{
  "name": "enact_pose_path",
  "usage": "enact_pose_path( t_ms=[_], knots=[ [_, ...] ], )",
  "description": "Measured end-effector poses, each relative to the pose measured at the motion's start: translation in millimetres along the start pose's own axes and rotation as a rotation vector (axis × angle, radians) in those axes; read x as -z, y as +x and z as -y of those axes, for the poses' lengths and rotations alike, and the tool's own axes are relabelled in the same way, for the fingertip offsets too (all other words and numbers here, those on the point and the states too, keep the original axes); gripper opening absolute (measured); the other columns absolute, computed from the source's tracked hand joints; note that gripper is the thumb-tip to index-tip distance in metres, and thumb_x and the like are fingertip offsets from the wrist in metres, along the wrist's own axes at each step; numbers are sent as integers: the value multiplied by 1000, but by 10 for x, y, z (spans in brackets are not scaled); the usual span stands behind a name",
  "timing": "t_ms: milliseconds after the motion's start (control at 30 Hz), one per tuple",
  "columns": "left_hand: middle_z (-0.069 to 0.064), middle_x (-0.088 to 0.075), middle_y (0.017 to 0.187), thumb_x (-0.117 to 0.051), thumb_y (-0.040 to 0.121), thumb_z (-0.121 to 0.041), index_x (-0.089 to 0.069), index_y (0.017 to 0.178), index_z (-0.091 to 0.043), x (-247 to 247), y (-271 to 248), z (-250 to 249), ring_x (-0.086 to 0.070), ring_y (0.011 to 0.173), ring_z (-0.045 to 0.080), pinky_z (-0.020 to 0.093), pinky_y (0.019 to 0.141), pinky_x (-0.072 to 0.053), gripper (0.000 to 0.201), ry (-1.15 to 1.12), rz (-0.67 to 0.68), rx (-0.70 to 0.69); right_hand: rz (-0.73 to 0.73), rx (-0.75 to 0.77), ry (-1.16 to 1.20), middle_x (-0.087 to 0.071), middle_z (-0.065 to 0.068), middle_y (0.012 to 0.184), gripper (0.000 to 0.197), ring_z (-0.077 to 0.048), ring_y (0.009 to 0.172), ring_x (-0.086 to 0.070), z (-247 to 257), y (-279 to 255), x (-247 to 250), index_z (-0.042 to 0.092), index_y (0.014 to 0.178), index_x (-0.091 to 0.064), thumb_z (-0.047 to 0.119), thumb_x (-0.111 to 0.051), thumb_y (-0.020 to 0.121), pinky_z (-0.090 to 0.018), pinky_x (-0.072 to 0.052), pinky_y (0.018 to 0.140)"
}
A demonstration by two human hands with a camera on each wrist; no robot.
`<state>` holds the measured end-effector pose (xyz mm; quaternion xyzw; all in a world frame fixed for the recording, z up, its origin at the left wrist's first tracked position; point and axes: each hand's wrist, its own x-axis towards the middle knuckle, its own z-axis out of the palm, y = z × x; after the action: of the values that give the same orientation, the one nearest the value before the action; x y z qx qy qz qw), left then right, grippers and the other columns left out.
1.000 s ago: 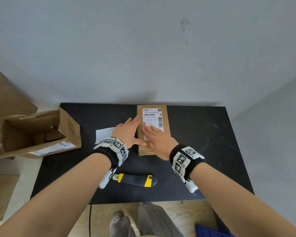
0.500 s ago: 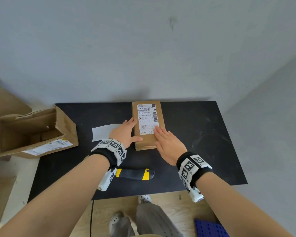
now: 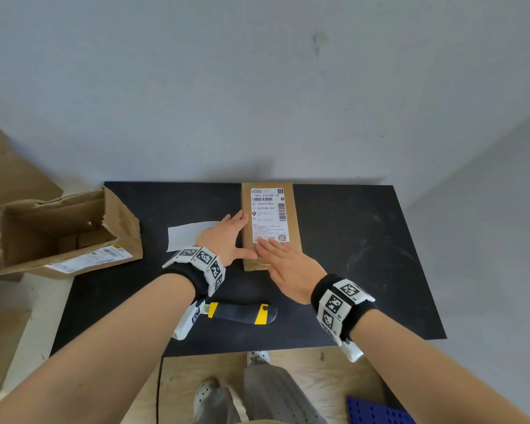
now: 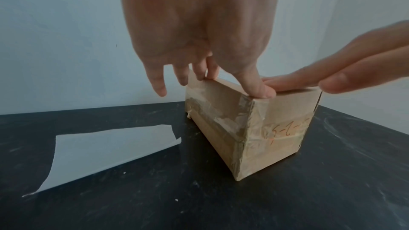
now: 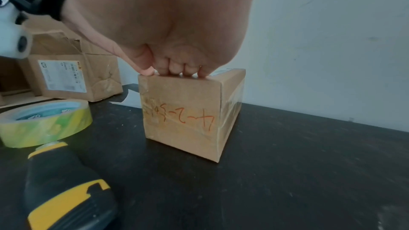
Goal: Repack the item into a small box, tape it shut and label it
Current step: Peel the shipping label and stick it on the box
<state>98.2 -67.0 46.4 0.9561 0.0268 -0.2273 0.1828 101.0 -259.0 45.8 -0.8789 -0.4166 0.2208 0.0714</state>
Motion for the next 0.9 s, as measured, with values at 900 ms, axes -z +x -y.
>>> enact_pose_path(
  t_ms=[900],
  knots=[
    [-4, 9, 159, -70, 75, -51, -7, 150, -34, 107, 159, 28, 4, 147, 18, 46, 115, -24, 99, 31, 80, -19, 118, -154, 37, 4, 1, 159, 53, -13, 146, 2, -290, 1074, 537, 16, 151, 0, 28, -16, 102, -34, -2, 118]
  ],
)
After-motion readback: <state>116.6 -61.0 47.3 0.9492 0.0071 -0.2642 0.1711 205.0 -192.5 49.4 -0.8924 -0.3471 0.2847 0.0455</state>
